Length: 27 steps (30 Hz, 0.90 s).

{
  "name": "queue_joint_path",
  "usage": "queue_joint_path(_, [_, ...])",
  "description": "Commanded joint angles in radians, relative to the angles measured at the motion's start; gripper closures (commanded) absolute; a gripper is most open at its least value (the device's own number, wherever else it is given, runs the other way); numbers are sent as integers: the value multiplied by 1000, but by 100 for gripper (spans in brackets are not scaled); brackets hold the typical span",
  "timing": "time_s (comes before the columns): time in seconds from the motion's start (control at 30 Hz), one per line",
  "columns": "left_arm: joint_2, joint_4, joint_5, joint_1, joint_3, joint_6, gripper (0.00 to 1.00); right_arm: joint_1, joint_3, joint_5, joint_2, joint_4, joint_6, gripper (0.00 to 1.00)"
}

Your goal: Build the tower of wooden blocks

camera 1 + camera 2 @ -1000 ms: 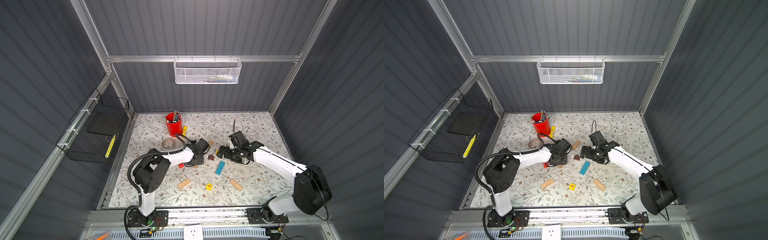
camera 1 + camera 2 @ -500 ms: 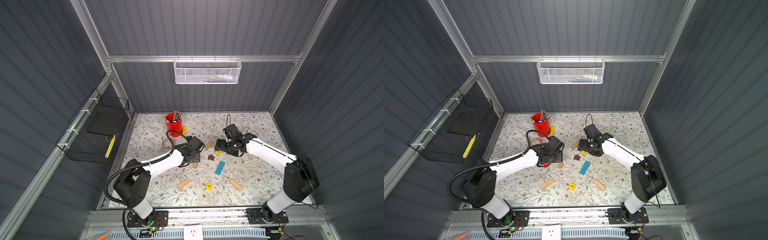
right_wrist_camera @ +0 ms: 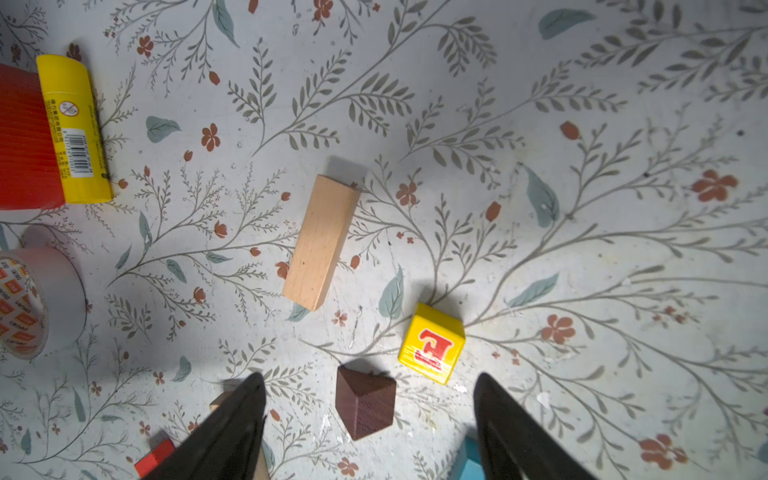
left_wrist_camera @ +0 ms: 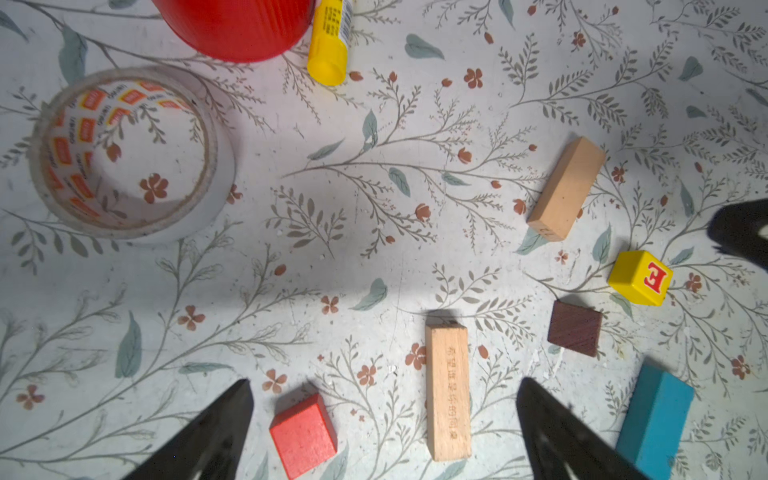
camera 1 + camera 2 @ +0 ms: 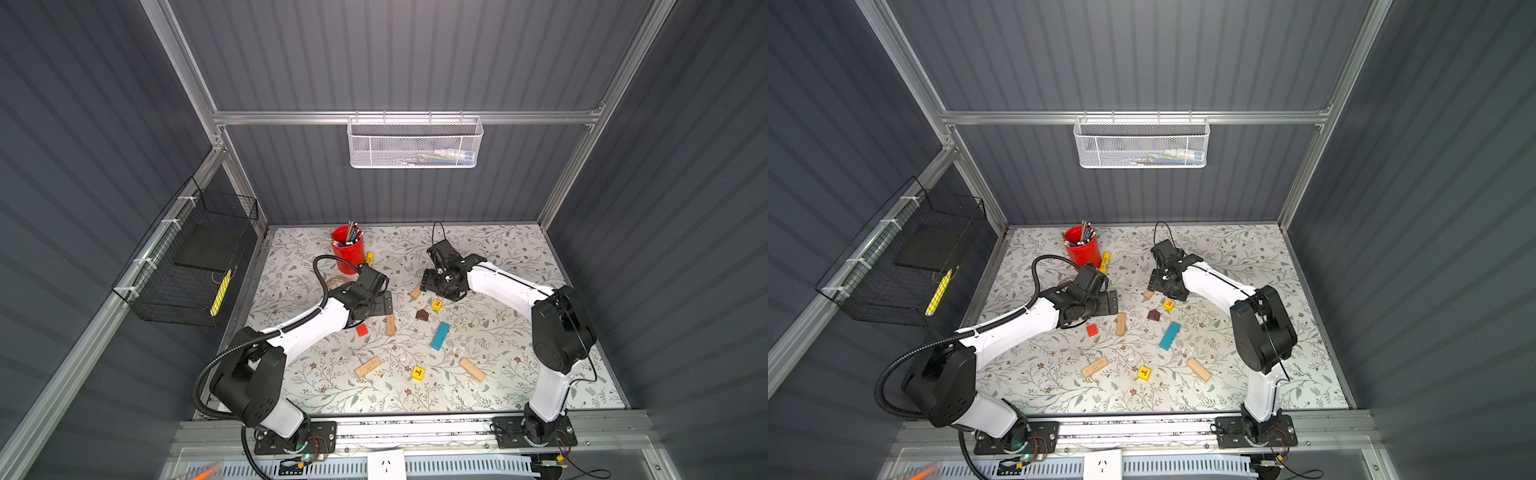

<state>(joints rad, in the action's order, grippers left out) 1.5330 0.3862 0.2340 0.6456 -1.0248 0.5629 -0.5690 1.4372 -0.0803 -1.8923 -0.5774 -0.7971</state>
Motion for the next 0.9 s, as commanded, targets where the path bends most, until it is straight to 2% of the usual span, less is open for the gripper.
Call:
queue_joint_path(0.0, [-19,-17,-25,-6,14,-46,0,-25,56,-62,-54,-33,-39,25])
queue_joint_path(0.3, [-18,8,8,-20,0,-51,0,-66,181,-106,-187,-61,-81,33])
queue_joint_path(0.57, [-25,5,33,-22,7,-43,0,-71,281,-134,-290,-98,-66,40])
queue_joint_path(0.87, [-14,18,39,-23,0,-37,0,-73,307,-144,-346,-102,-59,48])
